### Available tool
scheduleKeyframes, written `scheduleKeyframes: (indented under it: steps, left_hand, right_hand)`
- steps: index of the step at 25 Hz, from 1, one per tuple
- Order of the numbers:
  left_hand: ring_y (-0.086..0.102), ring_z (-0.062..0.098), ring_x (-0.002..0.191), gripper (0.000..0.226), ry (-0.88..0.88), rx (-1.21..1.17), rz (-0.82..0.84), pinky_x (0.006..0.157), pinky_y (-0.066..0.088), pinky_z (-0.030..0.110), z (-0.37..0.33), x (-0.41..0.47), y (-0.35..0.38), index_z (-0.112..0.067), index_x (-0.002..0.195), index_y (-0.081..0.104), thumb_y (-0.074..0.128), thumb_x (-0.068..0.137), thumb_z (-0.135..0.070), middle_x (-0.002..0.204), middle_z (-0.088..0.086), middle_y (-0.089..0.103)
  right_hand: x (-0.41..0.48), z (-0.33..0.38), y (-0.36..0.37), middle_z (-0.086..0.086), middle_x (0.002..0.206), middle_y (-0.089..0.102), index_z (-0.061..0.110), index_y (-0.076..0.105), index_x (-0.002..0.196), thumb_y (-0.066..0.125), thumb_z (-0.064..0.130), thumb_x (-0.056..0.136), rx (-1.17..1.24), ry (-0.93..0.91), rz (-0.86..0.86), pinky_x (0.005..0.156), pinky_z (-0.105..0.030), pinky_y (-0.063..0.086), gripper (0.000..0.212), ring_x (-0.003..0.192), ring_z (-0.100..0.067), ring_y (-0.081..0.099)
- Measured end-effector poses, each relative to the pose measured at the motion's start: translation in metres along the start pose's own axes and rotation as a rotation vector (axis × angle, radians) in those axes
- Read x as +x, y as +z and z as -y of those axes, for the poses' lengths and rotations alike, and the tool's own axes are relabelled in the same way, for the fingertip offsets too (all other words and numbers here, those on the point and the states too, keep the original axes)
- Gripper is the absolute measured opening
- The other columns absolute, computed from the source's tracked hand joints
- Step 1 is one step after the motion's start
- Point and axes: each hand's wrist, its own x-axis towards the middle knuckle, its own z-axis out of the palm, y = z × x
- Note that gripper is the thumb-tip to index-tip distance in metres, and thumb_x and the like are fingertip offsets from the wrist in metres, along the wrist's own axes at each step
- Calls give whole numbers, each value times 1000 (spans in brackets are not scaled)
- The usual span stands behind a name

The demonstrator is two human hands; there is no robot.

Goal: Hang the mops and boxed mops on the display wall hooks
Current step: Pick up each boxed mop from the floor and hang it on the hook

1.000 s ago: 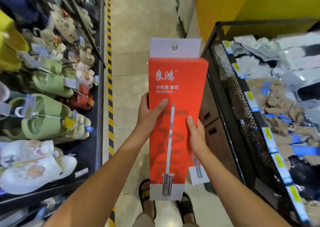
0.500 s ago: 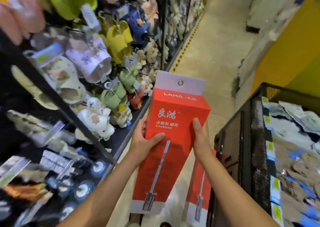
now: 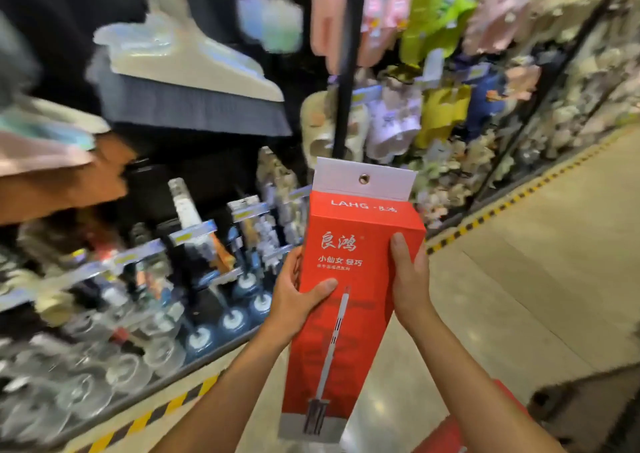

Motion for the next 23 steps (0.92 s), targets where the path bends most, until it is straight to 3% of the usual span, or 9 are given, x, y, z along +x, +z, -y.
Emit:
scheduleKeyframes:
  steps: [2, 5, 9, 11, 15, 17, 20, 23]
  left_hand:
    - [74, 19, 113, 85, 20, -8, -118, 97, 59, 37, -9, -33, -53, -21, 138, 56, 88, 63, -44, 122, 0, 76]
    - [74, 18, 110, 81, 35, -8, -309, 93, 60, 36, -18, -97, -140, -23, 134, 57, 89, 62, -44, 120, -1, 77]
    - [74, 20, 112, 88, 60, -12, -525, 91, 61, 38, -29, -206, -253, -23, 137, 55, 90, 60, -48, 122, 1, 76]
    - [75, 20, 110, 83, 75, -7, -621, 87, 62, 35, -37, -272, -310, -27, 135, 56, 90, 62, -48, 119, -3, 77]
    - [74, 21, 112, 82, 86, 6, -843, 92, 62, 43, -50, -400, -403, -30, 137, 55, 90, 65, -47, 123, -2, 75]
    - [74, 18, 111, 81, 103, 36, -966, 91, 63, 39, -57, -449, -433, -30, 134, 56, 89, 63, -48, 122, -4, 75]
    - [73, 15, 112, 79, 123, 68, -1168, 91, 62, 35, -64, -528, -480, -30, 133, 56, 87, 63, -51, 123, -4, 74]
    - [73, 16, 113, 78, 139, 65, -1333, 91, 63, 37, -66, -593, -518, -33, 133, 55, 85, 64, -54, 125, -4, 73]
  right_hand:
    - [-24, -1, 53, -1, 122, 70, 6, 45, 148, 65, 57, 81, 31, 20, 116, 83, -21, 56, 86, 106, -7, 72]
    - [-83, 2, 139, 0, 121, 71, 9, 48, 146, 69, 62, 81, 65, 36, 291, 81, -19, 56, 86, 105, -6, 72]
    - [-189, 5, 247, 8, 112, 72, 8, 49, 143, 65, 54, 79, 133, 74, 470, 77, -15, 56, 81, 95, 1, 72]
    - [-254, 5, 303, 8, 112, 73, 8, 50, 144, 67, 57, 76, 146, 95, 571, 79, -17, 56, 85, 97, -2, 72]
    - [-378, 14, 399, 4, 116, 74, 9, 50, 145, 75, 72, 72, 145, 168, 767, 84, -24, 58, 100, 102, -9, 72]
    - [-427, 20, 437, -1, 117, 73, 11, 53, 143, 77, 77, 67, 178, 215, 857, 85, -26, 58, 103, 103, -11, 72]
    - [-508, 24, 500, 5, 109, 74, 10, 53, 141, 73, 60, 72, 204, 260, 1058, 80, -21, 57, 88, 95, -4, 73]
    - [-582, 28, 552, -12, 127, 70, 6, 47, 148, 79, 68, 71, 227, 289, 1228, 93, -37, 59, 104, 114, -21, 71]
